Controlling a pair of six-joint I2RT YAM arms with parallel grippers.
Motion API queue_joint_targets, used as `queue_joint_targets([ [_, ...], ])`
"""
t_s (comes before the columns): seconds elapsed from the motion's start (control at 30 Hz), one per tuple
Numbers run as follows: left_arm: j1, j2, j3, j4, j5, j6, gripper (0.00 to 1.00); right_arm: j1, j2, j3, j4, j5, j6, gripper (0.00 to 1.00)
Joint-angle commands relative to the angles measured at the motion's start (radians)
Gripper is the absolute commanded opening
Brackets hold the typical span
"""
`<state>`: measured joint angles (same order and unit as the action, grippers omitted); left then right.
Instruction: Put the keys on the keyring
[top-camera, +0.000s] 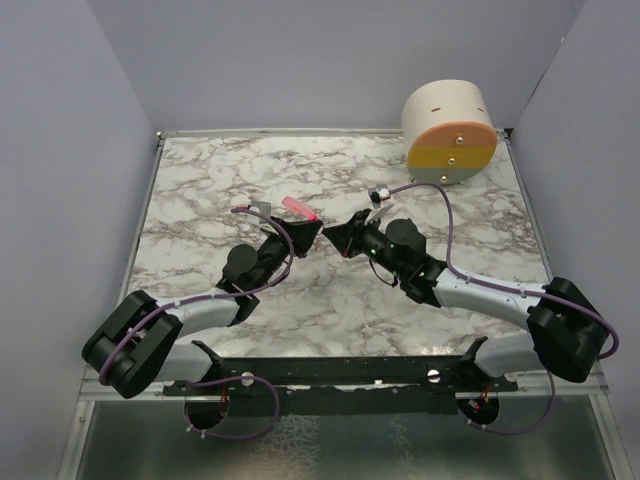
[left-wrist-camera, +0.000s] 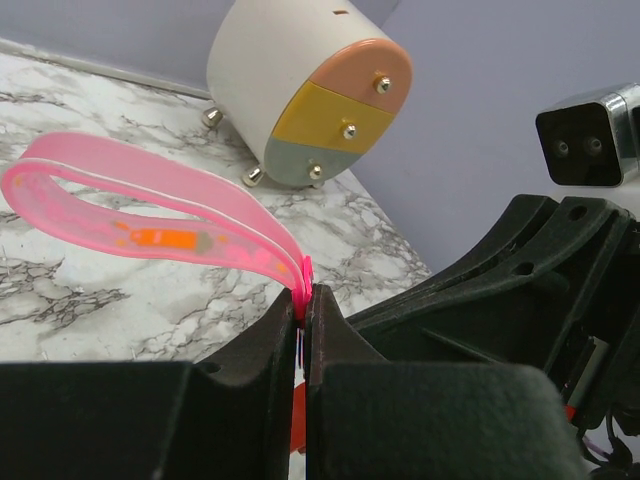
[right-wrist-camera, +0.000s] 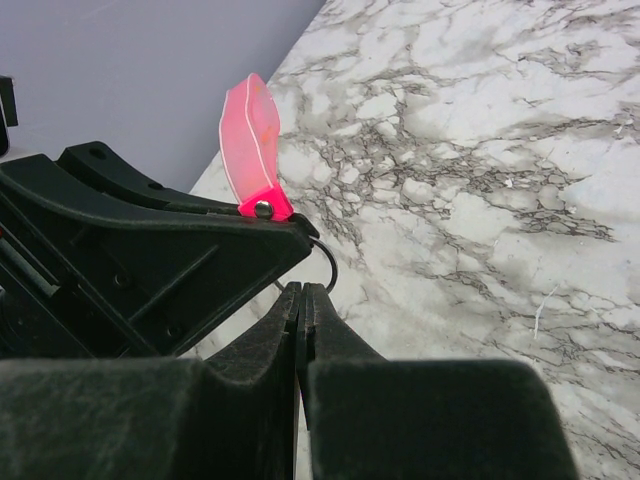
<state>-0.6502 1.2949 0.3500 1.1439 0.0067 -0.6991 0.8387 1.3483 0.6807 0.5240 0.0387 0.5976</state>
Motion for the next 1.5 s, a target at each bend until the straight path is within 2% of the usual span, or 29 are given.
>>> queue_joint_targets([
  [0.0, -0.005, -0.03, 0.002, 0.045, -0.005, 0.016, 0.0, 0.003, -0.022, 0.022, -0.013, 0.027, -0.005, 0.01],
  [1.27, -0.006, -0.064, -0.007, 0.031, -0.007, 0.023, 0.0, -0.035, -0.062, -0.002, -0.046, 0.045, -0.041, 0.01],
  [1.47, -0.005, -0.075, 0.012, -0.02, 0.005, 0.024, 0.0, -0.04, -0.077, -0.005, -0.056, 0.061, -0.059, 0.01],
])
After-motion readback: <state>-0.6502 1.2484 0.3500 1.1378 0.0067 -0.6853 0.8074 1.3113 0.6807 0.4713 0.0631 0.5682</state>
